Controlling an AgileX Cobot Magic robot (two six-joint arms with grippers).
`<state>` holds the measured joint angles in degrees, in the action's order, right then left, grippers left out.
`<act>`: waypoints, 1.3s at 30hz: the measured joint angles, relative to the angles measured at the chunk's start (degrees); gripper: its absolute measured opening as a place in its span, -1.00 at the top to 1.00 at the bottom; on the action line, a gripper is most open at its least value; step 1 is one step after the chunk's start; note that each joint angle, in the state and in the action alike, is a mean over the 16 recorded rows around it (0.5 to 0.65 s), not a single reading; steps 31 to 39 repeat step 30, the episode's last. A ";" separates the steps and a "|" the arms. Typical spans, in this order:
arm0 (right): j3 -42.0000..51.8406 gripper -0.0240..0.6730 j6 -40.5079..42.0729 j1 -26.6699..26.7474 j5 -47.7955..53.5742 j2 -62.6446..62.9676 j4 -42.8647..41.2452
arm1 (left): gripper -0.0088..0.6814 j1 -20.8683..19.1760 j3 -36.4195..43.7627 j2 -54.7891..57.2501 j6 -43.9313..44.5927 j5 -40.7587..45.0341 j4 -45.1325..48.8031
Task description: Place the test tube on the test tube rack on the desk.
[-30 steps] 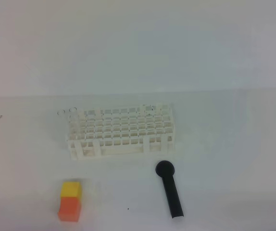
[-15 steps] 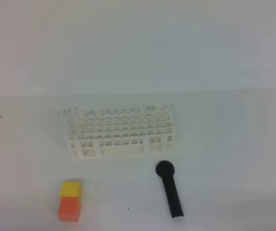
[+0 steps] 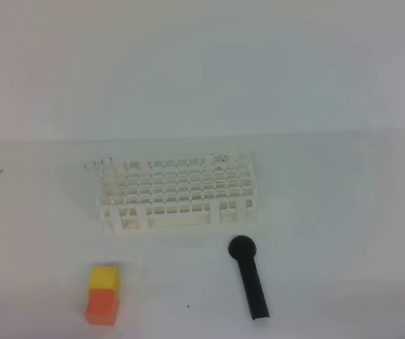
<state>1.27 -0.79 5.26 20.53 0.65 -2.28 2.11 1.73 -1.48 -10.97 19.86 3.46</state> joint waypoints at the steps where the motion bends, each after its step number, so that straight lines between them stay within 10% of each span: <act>1: 0.00 0.94 0.00 0.00 0.00 0.00 0.00 | 0.98 0.00 0.11 0.00 0.00 0.00 0.01; 39: 0.00 0.94 0.00 0.00 0.00 0.00 0.00 | 0.98 0.00 0.11 0.00 -0.02 -0.37 0.01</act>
